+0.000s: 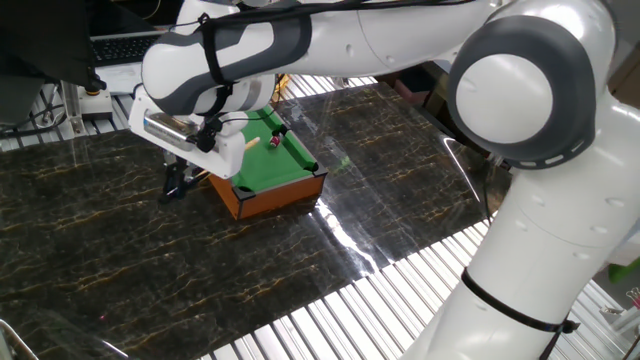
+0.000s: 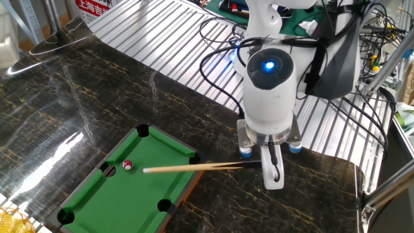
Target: Hit the pool ball
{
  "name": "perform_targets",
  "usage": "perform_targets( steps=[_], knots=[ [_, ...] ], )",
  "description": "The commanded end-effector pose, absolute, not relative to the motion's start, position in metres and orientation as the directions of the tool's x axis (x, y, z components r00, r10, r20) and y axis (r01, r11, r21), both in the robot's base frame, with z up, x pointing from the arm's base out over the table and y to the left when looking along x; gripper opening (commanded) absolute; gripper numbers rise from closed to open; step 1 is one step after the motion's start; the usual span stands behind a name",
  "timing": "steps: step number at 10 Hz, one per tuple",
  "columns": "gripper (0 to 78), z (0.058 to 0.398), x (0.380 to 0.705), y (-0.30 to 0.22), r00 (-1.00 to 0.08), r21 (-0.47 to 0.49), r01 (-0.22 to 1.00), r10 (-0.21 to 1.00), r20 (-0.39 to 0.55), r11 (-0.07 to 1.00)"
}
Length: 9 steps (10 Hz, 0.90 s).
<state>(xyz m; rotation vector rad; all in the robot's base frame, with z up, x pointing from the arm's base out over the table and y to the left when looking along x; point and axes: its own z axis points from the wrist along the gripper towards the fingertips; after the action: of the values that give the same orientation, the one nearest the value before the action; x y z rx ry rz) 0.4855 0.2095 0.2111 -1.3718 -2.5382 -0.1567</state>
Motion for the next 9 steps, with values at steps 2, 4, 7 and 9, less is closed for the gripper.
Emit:
perform_targets(
  steps=[2, 4, 7, 9],
  knots=[
    [1.1, 0.211, 0.473, 0.196, -0.615, -0.041, 0.76, 0.738, 0.279, 0.649],
    [1.1, 0.211, 0.47, 0.194, -0.609, -0.047, 0.765, 0.744, 0.273, 0.643],
    [1.1, 0.212, 0.467, 0.185, -0.612, -0.043, 0.762, 0.741, 0.277, 0.646],
    [1.1, 0.211, 0.464, 0.179, -0.625, -0.04, 0.752, 0.731, 0.275, 0.658]
  ],
)
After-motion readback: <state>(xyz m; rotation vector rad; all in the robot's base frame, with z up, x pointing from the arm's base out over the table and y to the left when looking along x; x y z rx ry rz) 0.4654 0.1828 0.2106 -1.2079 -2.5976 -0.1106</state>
